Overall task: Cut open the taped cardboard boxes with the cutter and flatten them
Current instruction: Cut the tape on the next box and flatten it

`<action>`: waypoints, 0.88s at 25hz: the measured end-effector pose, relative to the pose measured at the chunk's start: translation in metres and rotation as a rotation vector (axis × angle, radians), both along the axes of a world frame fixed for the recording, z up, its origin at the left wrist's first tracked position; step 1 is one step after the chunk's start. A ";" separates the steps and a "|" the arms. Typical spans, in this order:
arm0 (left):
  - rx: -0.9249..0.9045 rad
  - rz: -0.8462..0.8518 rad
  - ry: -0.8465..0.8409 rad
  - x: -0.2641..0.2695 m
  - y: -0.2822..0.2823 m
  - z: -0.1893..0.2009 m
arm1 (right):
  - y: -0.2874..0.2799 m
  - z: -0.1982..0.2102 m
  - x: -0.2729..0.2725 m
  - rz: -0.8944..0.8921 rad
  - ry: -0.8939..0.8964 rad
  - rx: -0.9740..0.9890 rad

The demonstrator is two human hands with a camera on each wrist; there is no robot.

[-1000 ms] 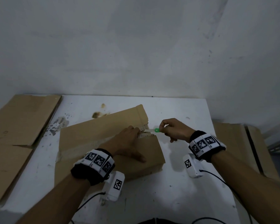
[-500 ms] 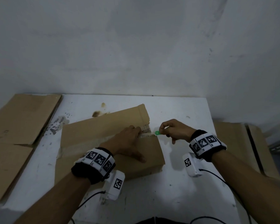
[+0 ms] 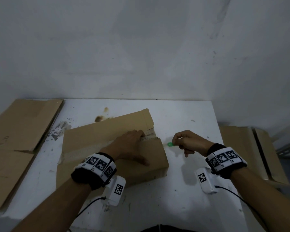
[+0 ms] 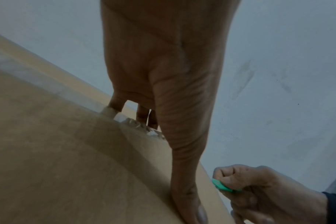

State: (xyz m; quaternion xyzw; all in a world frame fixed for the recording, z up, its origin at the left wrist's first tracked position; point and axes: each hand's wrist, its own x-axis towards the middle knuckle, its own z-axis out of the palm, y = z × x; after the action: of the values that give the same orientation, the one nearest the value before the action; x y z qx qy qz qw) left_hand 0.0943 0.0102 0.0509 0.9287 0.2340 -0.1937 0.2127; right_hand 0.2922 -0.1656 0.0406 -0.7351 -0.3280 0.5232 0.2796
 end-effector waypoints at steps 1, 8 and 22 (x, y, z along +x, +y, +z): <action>-0.002 0.011 -0.005 0.000 0.000 -0.001 | -0.002 0.002 0.001 -0.016 -0.010 0.009; -0.103 0.247 -0.377 -0.022 0.014 0.007 | 0.001 0.014 -0.010 -0.324 -0.066 0.182; 0.180 0.587 -0.065 -0.138 0.147 -0.019 | 0.048 -0.003 -0.154 -0.001 -0.112 0.363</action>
State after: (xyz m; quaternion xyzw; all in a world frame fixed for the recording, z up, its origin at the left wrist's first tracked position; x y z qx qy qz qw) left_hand -0.0433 0.1569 0.0317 0.8422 0.5017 -0.0728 0.1838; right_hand 0.1377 -0.1178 0.0373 -0.7007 -0.4320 0.4134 0.3892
